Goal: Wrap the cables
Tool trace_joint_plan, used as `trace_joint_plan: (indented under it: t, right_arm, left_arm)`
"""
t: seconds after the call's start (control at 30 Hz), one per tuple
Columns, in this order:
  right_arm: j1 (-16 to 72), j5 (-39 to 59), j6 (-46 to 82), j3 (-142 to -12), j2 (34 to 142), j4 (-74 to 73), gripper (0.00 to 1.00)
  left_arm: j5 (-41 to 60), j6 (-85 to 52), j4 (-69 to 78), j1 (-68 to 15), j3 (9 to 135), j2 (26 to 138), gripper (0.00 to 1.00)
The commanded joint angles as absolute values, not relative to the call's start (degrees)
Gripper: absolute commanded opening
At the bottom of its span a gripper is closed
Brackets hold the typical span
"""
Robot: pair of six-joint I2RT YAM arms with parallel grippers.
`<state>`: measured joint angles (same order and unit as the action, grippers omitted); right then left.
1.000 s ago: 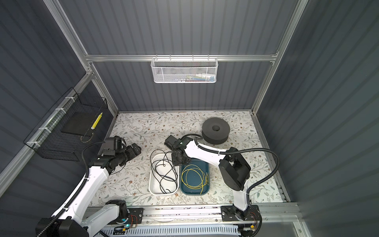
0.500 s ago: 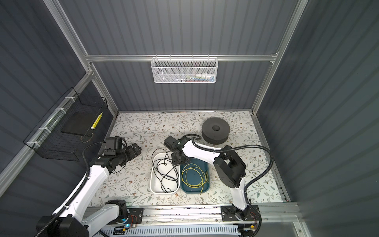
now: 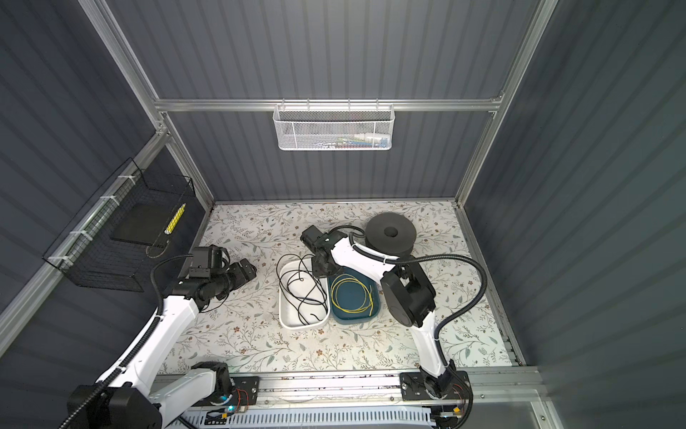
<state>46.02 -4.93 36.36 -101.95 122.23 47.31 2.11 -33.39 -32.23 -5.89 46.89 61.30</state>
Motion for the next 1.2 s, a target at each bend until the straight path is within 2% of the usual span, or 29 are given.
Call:
trace_joint_plan:
  t: [0.0, 0.17, 0.37, 0.47, 0.57, 0.67, 0.77, 0.9, 1.03, 1.17]
  right_arm:
    - [45.7, -6.5, 36.0, -107.9, 126.8, 47.6, 0.13]
    - [44.9, -6.4, 36.8, -115.5, 130.8, 49.3, 0.18]
    - [44.4, -4.2, 35.9, -120.3, 131.5, 51.4, 0.29]
    - [43.8, -3.3, 35.7, -121.5, 130.8, 52.4, 0.38]
    - [42.9, -4.1, 35.2, -121.3, 127.9, 52.9, 0.39]
    - [41.4, -5.7, 34.0, -119.0, 122.3, 52.1, 0.39]
    - [39.2, -8.7, 32.5, -113.3, 114.8, 51.3, 0.40]
    - [34.0, -9.4, 32.4, -98.1, 101.0, 46.4, 0.41]
    - [29.1, -9.6, 32.4, -83.8, 88.4, 42.9, 0.43]
    - [26.3, -9.3, 31.6, -74.7, 80.5, 41.9, 0.44]
  left_arm:
    - [6.0, -30.2, -33.7, -5.6, 50.5, 61.7, 0.87]
    - [9.8, -30.6, -34.7, -6.0, 52.9, 60.9, 0.79]
    - [8.1, -32.6, -37.0, -11.6, 55.8, 59.1, 0.78]
    - [7.6, -33.5, -37.4, -14.9, 57.9, 59.7, 0.78]
    - [8.0, -34.7, -37.7, -17.5, 60.7, 61.8, 0.76]
    - [4.3, -35.3, -39.0, -23.5, 64.6, 65.9, 0.73]
    - [-3.1, -36.6, -41.4, -33.6, 70.1, 72.6, 0.72]
    - [-11.2, -43.4, -45.2, -44.7, 76.7, 83.8, 0.64]
    - [-15.0, -50.1, -47.1, -50.9, 80.5, 93.1, 0.62]
    - [-19.5, -53.5, -50.0, -53.7, 84.6, 98.4, 0.62]
